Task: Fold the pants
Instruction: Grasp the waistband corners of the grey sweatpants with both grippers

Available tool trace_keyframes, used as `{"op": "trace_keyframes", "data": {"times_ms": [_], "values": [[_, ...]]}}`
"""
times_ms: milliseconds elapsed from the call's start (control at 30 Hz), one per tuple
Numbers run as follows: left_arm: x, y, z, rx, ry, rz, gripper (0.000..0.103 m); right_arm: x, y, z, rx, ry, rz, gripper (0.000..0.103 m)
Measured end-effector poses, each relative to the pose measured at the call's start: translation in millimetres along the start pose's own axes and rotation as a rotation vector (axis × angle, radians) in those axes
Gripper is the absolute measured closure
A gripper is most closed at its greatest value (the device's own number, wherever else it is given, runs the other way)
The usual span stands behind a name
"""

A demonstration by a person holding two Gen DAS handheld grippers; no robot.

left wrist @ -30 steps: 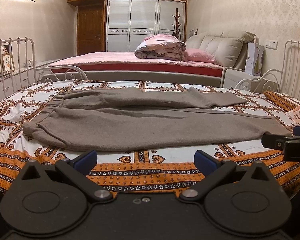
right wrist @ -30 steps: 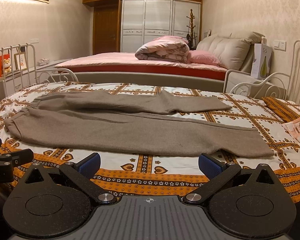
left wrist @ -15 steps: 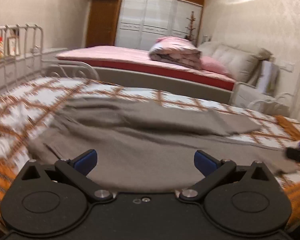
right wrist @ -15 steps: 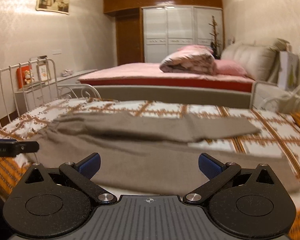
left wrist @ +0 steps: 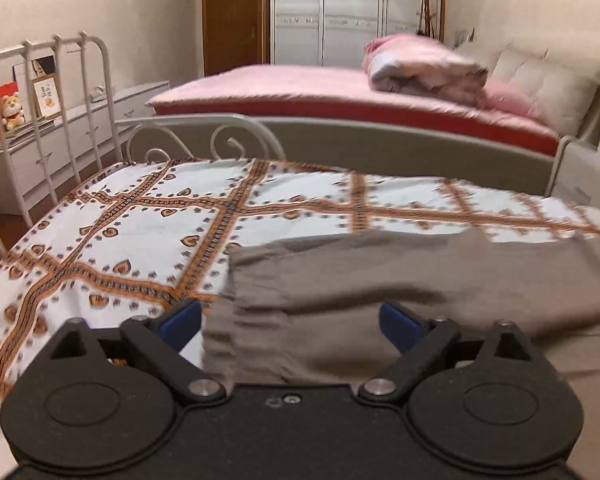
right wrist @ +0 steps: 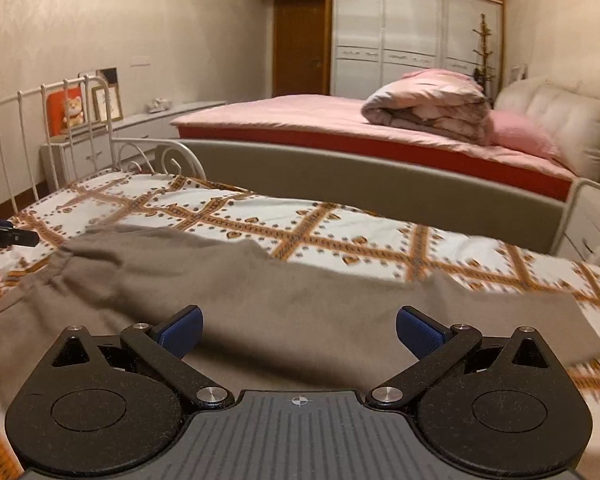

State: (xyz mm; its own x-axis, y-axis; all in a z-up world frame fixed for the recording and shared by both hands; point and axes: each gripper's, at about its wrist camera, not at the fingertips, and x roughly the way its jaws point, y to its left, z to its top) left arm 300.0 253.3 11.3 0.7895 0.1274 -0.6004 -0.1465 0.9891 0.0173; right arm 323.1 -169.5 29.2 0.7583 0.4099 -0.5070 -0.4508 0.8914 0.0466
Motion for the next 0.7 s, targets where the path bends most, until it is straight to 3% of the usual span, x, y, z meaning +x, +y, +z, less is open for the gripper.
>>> {"op": "trace_keyframes", "data": {"times_ms": [33,67,100,233,367,467,633,700], "values": [[17,10,4,-0.013,0.028,-0.002,0.038,17,-4,6,-0.005,0.011,0.008,0.012],[31,20,7,-0.034,0.044,-0.005,0.041,36,-6,13,-0.009,0.030,0.020,0.024],[44,29,10,-0.050,0.054,-0.006,0.042,52,-7,18,-0.009,0.042,0.033,0.027],[89,52,17,-0.080,0.090,-0.033,0.043,101,-10,33,-0.024,0.046,0.043,0.027],[124,51,22,-0.054,0.135,-0.071,0.048,131,-11,37,-0.014,0.042,0.055,0.027],[140,49,22,-0.071,0.147,-0.099,0.065,147,-10,33,-0.014,0.049,0.054,0.027],[153,56,23,-0.137,0.158,-0.131,0.078,161,-10,29,-0.006,0.064,0.057,0.027],[146,59,26,-0.129,0.109,-0.101,0.095,163,-12,27,0.002,0.071,0.061,0.027]]}}
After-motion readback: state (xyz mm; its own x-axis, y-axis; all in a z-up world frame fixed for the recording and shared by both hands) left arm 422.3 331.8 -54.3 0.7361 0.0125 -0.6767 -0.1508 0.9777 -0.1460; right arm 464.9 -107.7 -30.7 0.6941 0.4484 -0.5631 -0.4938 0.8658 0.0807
